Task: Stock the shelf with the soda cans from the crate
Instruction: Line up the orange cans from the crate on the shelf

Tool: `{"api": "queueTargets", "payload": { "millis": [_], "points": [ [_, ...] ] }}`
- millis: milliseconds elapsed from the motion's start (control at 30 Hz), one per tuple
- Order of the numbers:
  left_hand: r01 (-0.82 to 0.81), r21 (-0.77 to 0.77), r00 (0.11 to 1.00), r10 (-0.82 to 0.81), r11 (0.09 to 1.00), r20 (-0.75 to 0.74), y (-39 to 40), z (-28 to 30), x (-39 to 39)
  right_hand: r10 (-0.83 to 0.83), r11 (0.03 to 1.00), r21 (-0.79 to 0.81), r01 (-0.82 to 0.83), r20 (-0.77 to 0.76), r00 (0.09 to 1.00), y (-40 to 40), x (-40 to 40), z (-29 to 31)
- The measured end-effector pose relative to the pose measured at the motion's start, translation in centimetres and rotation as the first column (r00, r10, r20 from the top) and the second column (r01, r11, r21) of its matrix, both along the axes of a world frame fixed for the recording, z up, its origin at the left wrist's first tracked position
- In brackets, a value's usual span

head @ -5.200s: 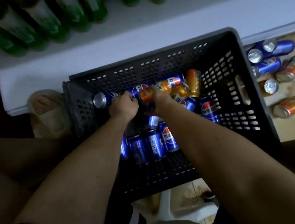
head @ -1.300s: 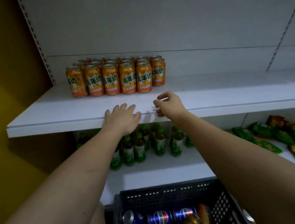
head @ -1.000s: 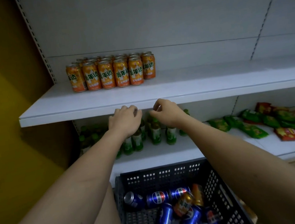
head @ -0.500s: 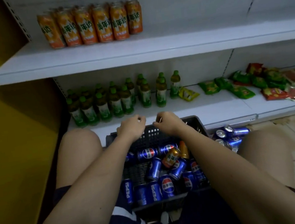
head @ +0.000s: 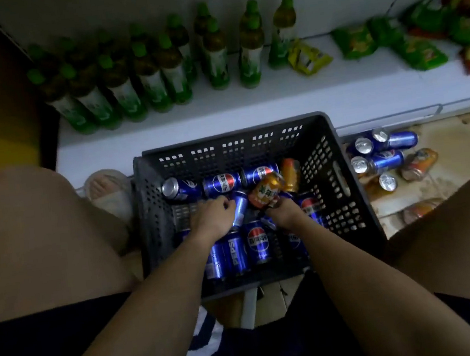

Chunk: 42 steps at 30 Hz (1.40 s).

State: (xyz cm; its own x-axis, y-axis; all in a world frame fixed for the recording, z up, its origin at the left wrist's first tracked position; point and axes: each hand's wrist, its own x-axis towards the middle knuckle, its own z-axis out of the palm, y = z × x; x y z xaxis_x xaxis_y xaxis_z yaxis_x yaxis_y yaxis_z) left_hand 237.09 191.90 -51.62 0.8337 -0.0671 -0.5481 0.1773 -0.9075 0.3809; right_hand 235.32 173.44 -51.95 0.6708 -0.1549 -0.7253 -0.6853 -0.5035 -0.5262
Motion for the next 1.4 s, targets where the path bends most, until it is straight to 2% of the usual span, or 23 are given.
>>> {"api": "queueTargets", "payload": {
  "millis": [33, 133, 333, 500, 667, 767, 1033, 1100, 1267, 1400],
  "points": [
    [0.000, -0.004, 1.000, 0.000, 1.000, -0.006, 0.0, -1.1, 0.3, 0.007, 1.000, -0.025, -0.008, -0.029, 1.000, -0.3, 0.1, -0.7],
    [-0.008, 0.002, 0.999, 0.008, 1.000, -0.032, -0.3, -3.5, 1.8, -0.152, 0.988, 0.029, 0.153, -0.036, 0.988, -0.6, 1.6, -3.0],
    [0.029, -0.017, 0.999, -0.029, 0.999, -0.023, -1.8, -7.1, 4.9, -0.481, 0.863, 0.109, 0.493, -0.121, 0.868, -1.2, 4.0, -7.8],
    [0.053, -0.056, 0.998, -0.054, 0.997, -0.018, -4.6, -9.6, 6.2, -0.602, 0.782, 0.125, 0.610, -0.100, 0.792, -0.7, 5.4, -10.1],
    [0.061, -0.030, 0.997, -0.063, 0.998, -0.044, -5.9, -11.4, 7.4, -0.647, 0.753, 0.020, 0.658, -0.156, 0.746, -0.6, 7.8, -11.0],
    [0.080, -0.018, 0.995, -0.081, 0.997, -0.067, -5.5, -12.0, 7.3, -0.674, 0.728, 0.011, 0.685, -0.175, 0.718, -0.4, 8.1, -11.2],
    [0.124, 0.000, 0.990, -0.124, 0.992, -0.069, -5.8, -10.2, 7.7, -0.536, 0.844, 0.068, 0.532, 0.083, 0.840, 0.7, 5.8, -10.1],
    [0.131, -0.018, 0.990, -0.131, 0.991, -0.048, -5.5, -9.4, 7.7, -0.517, 0.854, 0.140, 0.501, 0.121, 0.847, 0.2, 5.6, -9.2],
    [0.112, -0.035, 0.994, -0.111, 0.993, 0.024, -4.0, -6.6, 7.3, -0.528, 0.811, 0.358, 0.464, 0.103, 0.843, -0.9, 5.6, -5.6],
    [0.046, -0.110, 0.997, -0.040, 0.993, 0.059, -3.7, -3.5, 7.3, -0.599, 0.719, 0.478, 0.504, 0.059, 0.799, -0.6, 5.2, -2.2]
  ]
}}
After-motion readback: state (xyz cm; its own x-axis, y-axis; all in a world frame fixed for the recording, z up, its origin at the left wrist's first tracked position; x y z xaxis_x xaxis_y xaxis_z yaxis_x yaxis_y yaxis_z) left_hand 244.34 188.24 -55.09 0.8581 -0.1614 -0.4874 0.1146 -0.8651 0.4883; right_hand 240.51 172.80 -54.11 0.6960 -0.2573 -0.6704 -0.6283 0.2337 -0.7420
